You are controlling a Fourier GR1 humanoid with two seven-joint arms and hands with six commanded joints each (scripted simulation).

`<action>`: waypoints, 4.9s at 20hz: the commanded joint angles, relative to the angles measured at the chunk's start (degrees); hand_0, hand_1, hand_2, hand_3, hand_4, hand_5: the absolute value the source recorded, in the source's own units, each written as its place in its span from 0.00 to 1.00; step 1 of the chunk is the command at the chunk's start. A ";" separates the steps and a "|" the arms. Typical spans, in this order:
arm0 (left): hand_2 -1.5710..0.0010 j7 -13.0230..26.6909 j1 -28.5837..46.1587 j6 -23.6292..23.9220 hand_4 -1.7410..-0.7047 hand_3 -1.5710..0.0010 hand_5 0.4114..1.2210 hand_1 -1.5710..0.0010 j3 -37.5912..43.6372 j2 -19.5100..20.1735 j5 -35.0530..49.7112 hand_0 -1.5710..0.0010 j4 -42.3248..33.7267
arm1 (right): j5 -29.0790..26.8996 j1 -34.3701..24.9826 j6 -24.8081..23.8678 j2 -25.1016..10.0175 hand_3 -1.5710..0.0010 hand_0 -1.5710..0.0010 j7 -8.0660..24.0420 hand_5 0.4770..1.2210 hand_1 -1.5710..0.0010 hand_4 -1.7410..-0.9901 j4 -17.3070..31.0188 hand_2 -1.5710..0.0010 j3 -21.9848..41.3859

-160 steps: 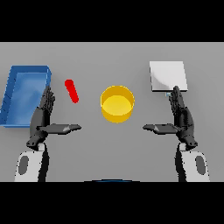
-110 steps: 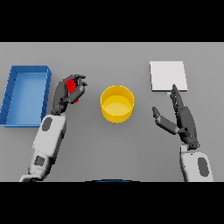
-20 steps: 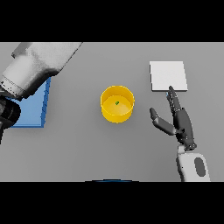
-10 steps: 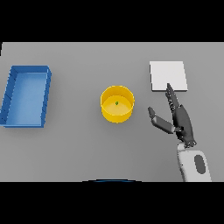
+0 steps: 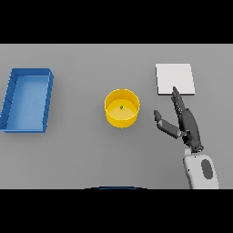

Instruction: Pick up the red beaker and tilt it to pour out 1 green nut into yellow bowl. Pick up the yellow bowl and place it on the metallic measuring scale.

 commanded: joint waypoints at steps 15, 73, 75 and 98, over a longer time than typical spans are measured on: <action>0.00 13.48 30.61 4.59 0.06 0.13 0.86 0.00 2.39 -2.12 11.92 0.00 -36.12 | 0.96 1.08 0.43 -0.80 1.00 1.00 -1.04 0.34 1.00 0.54 -0.70 1.00 0.66; 1.00 8.63 40.55 -6.38 0.91 1.00 0.39 1.00 4.25 -3.85 20.42 1.00 -50.83 | 34.52 -35.48 23.61 -16.00 1.00 1.00 -6.72 0.28 1.00 0.62 21.69 1.00 32.27; 1.00 8.97 40.59 -6.13 0.91 1.00 0.38 1.00 4.04 -3.99 20.10 1.00 -50.84 | 34.21 -35.97 24.83 -15.99 1.00 1.00 -6.92 0.29 1.00 0.62 21.74 1.00 32.46; 1.00 9.57 40.25 -5.62 0.92 1.00 0.39 1.00 3.53 -4.33 19.50 1.00 -51.44 | 34.19 -35.97 25.60 -15.67 0.27 0.08 -6.82 0.97 0.10 0.08 22.90 0.10 33.34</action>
